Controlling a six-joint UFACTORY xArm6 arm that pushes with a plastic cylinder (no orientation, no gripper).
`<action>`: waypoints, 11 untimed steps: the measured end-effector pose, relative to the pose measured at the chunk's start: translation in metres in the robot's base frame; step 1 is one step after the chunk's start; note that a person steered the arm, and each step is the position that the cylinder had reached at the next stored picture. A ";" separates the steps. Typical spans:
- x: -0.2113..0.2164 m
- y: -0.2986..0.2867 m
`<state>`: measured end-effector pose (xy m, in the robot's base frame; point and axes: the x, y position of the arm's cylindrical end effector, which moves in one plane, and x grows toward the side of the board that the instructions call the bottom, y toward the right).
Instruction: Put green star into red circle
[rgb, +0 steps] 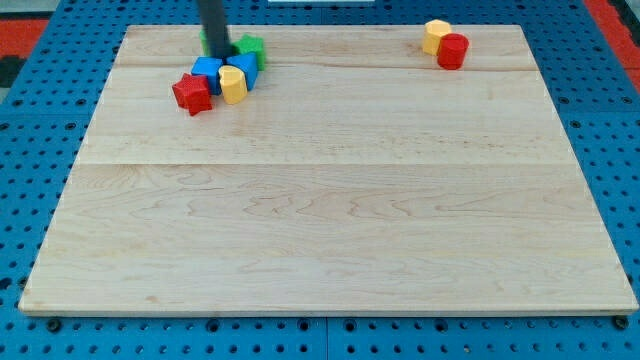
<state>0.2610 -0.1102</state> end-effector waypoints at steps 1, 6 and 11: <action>0.000 0.053; -0.023 0.099; 0.004 0.200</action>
